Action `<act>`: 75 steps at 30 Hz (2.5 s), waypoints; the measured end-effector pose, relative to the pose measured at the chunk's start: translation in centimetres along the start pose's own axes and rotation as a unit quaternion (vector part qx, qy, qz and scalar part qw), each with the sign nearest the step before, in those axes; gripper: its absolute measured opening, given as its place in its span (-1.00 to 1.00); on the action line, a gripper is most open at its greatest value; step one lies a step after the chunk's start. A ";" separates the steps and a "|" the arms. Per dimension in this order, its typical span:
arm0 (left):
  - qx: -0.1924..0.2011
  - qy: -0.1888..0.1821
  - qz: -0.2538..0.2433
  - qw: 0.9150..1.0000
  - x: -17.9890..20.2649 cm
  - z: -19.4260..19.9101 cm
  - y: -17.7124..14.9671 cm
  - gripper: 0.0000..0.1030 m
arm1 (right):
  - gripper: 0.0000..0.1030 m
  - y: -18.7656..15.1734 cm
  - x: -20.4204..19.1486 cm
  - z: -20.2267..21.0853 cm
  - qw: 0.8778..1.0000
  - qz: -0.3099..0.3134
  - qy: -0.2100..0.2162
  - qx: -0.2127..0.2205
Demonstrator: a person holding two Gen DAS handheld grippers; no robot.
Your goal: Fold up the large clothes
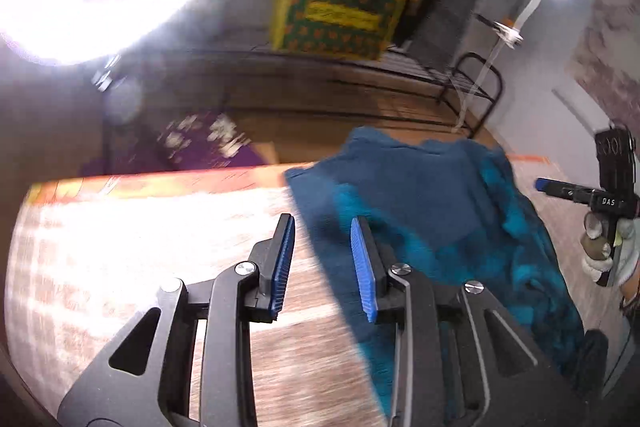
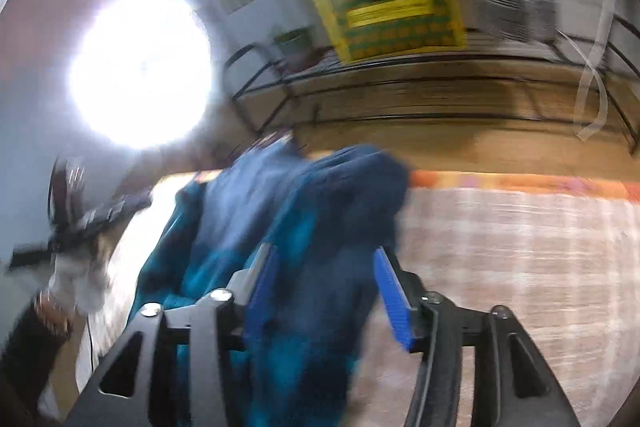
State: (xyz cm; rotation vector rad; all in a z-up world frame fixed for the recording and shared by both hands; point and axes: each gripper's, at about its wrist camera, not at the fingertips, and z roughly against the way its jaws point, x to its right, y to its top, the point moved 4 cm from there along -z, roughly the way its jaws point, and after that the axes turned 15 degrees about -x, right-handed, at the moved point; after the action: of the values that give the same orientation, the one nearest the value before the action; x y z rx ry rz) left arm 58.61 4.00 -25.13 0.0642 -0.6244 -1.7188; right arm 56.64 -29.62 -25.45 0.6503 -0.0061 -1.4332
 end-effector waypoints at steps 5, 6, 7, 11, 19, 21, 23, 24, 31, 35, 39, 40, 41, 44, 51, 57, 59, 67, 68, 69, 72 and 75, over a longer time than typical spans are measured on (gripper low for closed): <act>-0.030 -0.014 -0.003 0.999 -0.3 -2.8 0.0 -0.42 | 0.09 1.4 2.8 -1.6 0.998 -0.061 0.025 0.004; -0.035 -0.010 -0.009 0.999 0.1 -3.4 -0.1 -0.42 | 0.09 1.7 2.9 -2.0 0.998 -0.063 0.023 0.001; -0.040 -0.007 -0.013 0.999 0.4 -4.0 0.0 -0.42 | 0.09 2.0 3.0 -2.5 0.998 -0.062 0.019 -0.002; -0.061 0.010 -0.027 0.998 1.8 -6.6 1.0 -0.25 | 0.09 2.7 2.8 -4.0 0.998 -0.055 0.021 -0.013; -0.050 0.022 -0.010 0.998 1.5 -7.6 2.8 0.23 | -0.02 3.4 2.3 -6.6 0.999 -0.047 0.019 -0.019; -0.048 0.014 -0.007 0.999 1.9 -7.8 3.2 -0.14 | -0.33 3.4 2.0 -6.9 0.998 -0.047 0.028 -0.024; -0.048 -0.011 0.003 0.999 2.7 -8.0 3.7 -0.64 | -0.69 3.3 1.5 -6.9 0.999 -0.037 0.027 -0.021; -0.044 -0.007 0.003 0.999 3.2 -7.9 3.8 -0.75 | -0.73 3.3 1.1 -6.7 0.999 -0.029 0.021 -0.019; -0.009 -0.006 -0.001 1.000 5.2 -5.7 3.9 -0.88 | -0.84 3.7 -0.4 -3.0 1.000 0.001 0.008 0.014; 0.015 -0.019 0.000 1.000 6.0 -2.9 3.7 -0.89 | -0.85 3.5 -2.0 -0.2 0.999 0.029 0.010 0.031; 0.035 -0.020 -0.010 0.999 7.3 0.1 3.4 -0.89 | -0.85 3.0 -3.9 2.3 0.998 0.049 0.013 0.043; 0.040 -0.023 -0.012 0.999 7.7 1.0 3.1 -0.89 | -0.85 2.8 -4.4 2.9 0.997 0.055 0.014 0.046; 0.045 -0.024 -0.013 0.999 7.9 1.8 2.9 -0.89 | -0.86 2.7 -4.9 3.4 0.997 0.060 0.015 0.047; 0.058 -0.027 -0.013 0.998 8.6 4.0 2.2 -0.90 | -0.86 1.8 -6.8 5.1 0.996 0.079 0.009 0.051; 0.081 -0.037 -0.019 0.996 10.2 9.1 -1.0 -0.90 | -0.86 -1.4 -10.5 9.0 0.993 0.106 0.001 0.057; 0.085 -0.028 -0.039 0.995 11.9 11.9 -4.3 -0.90 | -0.86 -4.6 -12.3 11.2 0.992 0.115 -0.002 0.055; 0.085 -0.025 -0.045 0.995 12.4 12.8 -5.8 -0.90 | -0.86 -6.0 -13.0 12.1 0.991 0.119 -0.002 0.054; 0.074 -0.016 -0.065 0.995 14.1 15.1 -12.9 -0.90 | -0.86 -13.1 -15.2 13.8 0.990 0.137 -0.005 0.038; 0.071 -0.015 -0.066 0.995 14.3 15.3 -13.8 -0.90 | -0.86 -14.1 -15.3 14.0 0.990 0.137 -0.006 0.035; 0.069 -0.014 -0.067 0.995 14.3 15.5 -14.6 -0.90 | -0.86 -15.2 -15.3 14.1 0.990 0.136 -0.007 0.033; 0.059 -0.009 -0.074 0.995 14.6 15.7 -17.5 -0.90 | -0.86 -17.9 -15.1 14.2 0.991 0.134 -0.011 0.023; 0.040 0.001 -0.089 0.995 15.1 15.2 -20.9 -0.90 | -0.86 -20.8 -15.2 13.6 0.991 0.132 -0.020 0.008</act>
State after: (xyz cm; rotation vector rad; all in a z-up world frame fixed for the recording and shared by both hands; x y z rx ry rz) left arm 30.51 -2.02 -16.98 0.1823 -0.7030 -1.8642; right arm 29.96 -21.28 -17.17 0.6095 -0.1319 -1.1909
